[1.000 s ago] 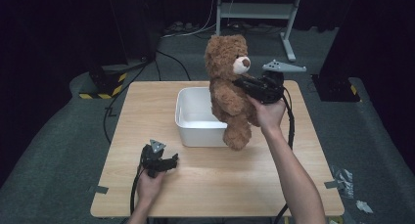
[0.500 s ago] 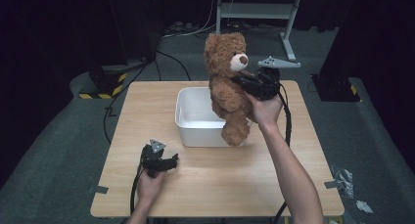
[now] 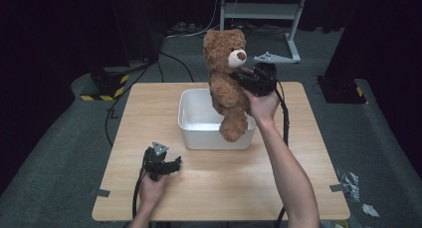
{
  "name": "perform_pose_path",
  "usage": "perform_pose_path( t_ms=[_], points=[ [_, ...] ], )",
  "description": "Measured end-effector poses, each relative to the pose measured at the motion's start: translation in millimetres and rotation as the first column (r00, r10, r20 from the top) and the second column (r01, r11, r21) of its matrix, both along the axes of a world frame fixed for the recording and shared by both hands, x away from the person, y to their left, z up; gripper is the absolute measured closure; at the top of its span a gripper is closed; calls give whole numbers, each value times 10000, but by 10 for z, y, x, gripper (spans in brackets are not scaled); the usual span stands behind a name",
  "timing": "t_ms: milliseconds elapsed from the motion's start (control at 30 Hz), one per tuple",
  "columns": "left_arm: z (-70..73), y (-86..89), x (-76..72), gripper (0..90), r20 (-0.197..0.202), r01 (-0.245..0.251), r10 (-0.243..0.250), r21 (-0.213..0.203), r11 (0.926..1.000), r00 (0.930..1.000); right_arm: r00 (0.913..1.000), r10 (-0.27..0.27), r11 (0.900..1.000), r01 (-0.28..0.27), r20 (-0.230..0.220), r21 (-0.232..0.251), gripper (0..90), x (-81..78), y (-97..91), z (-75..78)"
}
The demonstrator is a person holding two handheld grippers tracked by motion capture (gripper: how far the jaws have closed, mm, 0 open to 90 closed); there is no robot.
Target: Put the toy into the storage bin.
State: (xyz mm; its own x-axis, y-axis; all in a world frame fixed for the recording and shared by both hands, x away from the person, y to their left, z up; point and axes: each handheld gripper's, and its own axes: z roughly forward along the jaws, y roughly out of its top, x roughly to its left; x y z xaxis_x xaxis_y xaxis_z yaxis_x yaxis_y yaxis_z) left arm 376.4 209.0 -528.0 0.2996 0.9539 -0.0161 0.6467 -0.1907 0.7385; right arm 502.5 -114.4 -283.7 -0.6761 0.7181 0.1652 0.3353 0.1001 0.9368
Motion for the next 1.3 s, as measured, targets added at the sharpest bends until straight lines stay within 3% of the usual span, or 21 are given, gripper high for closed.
perform_pose_path(
  t_ms=[800,1300],
  points=[
    [1,0,-1,200,25,-56,55,28,10000,10000,9996,-98,9999,99,-263,67,805,172,188,-182],
    [1,1,-1,200,26,-60,60,18,10000,10000,9979,-184,9993,164,-621,-334,804,255,304,-343]
  ],
)
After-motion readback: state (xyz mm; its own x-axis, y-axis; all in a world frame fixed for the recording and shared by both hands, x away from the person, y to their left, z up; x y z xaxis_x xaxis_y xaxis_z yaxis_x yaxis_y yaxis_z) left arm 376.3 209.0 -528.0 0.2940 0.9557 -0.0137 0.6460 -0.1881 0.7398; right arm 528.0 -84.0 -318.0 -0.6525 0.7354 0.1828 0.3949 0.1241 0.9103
